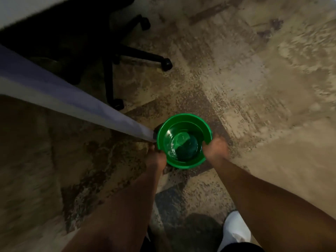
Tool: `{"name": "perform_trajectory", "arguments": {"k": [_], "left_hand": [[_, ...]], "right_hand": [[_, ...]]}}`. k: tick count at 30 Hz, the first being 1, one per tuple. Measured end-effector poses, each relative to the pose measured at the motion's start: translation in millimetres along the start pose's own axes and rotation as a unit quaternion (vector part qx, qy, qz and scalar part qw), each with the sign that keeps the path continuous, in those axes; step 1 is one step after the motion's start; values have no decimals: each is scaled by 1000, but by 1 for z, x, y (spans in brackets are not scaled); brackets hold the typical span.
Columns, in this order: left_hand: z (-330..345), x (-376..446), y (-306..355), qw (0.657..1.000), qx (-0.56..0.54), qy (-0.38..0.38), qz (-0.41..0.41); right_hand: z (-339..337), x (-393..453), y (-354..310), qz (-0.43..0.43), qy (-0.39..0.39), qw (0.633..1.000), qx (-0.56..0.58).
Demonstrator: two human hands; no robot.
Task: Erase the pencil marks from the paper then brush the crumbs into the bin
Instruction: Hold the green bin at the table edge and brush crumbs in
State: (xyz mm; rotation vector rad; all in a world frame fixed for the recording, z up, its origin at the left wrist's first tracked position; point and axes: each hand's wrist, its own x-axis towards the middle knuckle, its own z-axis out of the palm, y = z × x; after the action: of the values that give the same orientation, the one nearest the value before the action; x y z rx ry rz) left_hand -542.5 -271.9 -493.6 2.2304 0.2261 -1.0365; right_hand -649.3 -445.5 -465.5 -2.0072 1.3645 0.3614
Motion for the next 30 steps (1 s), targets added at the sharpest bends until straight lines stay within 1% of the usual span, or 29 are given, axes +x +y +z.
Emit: {"name": "perform_trajectory", "arguments": {"k": [4, 6, 8, 11, 16, 22, 25, 30], "left_hand": [[14, 19, -14, 999, -29, -8, -13], [19, 27, -21, 1000, 6, 20, -5], [22, 30, -24, 998, 17, 52, 9], [18, 16, -17, 998, 11, 56, 18], [1, -35, 11, 999, -8, 35, 35], [-38, -133, 76, 997, -25, 24, 67], [-56, -184, 108, 996, -8, 36, 76], [-87, -271, 162, 996, -21, 47, 78]], "right_hand": [[26, 10, 12, 47, 4, 999, 26], [31, 13, 17, 60, 13, 997, 36], [27, 11, 18, 70, 15, 996, 56], [11, -2, 19, 74, 16, 994, 77], [-39, -43, 10, 78, 55, 990, 102], [-128, -106, -12, 56, 97, 989, 98], [-174, -143, -25, 45, 118, 988, 95], [-248, -203, -46, 38, 144, 983, 111]]}}
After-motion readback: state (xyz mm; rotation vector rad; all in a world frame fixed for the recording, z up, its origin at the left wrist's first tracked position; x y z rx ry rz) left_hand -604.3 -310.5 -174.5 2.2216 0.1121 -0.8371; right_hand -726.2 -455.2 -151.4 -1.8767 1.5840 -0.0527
